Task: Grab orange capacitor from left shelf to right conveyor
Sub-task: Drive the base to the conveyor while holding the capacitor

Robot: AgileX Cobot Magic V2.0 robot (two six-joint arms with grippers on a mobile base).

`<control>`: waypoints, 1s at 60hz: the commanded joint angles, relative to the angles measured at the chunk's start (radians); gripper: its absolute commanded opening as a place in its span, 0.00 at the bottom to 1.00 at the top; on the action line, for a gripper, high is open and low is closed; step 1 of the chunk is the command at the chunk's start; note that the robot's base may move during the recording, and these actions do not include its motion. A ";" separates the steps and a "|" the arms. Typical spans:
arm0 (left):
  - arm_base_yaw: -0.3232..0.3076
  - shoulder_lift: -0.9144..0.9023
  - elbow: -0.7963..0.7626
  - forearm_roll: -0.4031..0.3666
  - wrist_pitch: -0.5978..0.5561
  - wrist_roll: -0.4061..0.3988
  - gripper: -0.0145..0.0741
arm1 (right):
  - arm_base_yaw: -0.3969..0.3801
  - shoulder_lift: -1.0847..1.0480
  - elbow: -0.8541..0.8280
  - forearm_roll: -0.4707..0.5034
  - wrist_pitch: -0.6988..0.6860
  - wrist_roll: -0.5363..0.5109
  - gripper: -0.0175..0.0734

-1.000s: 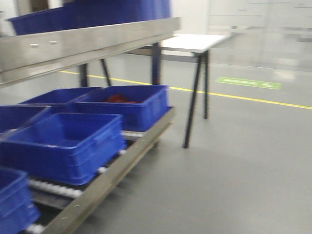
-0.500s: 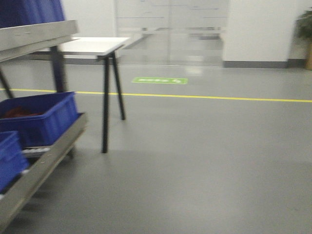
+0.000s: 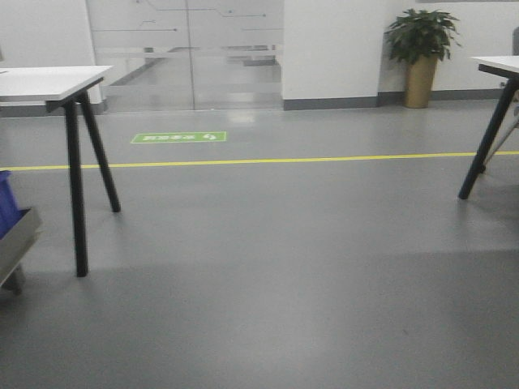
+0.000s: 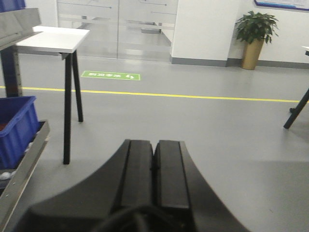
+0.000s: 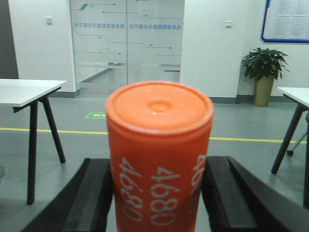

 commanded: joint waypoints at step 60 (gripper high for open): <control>0.000 -0.020 -0.004 0.000 -0.082 0.000 0.05 | -0.005 0.012 -0.027 -0.008 -0.090 -0.002 0.38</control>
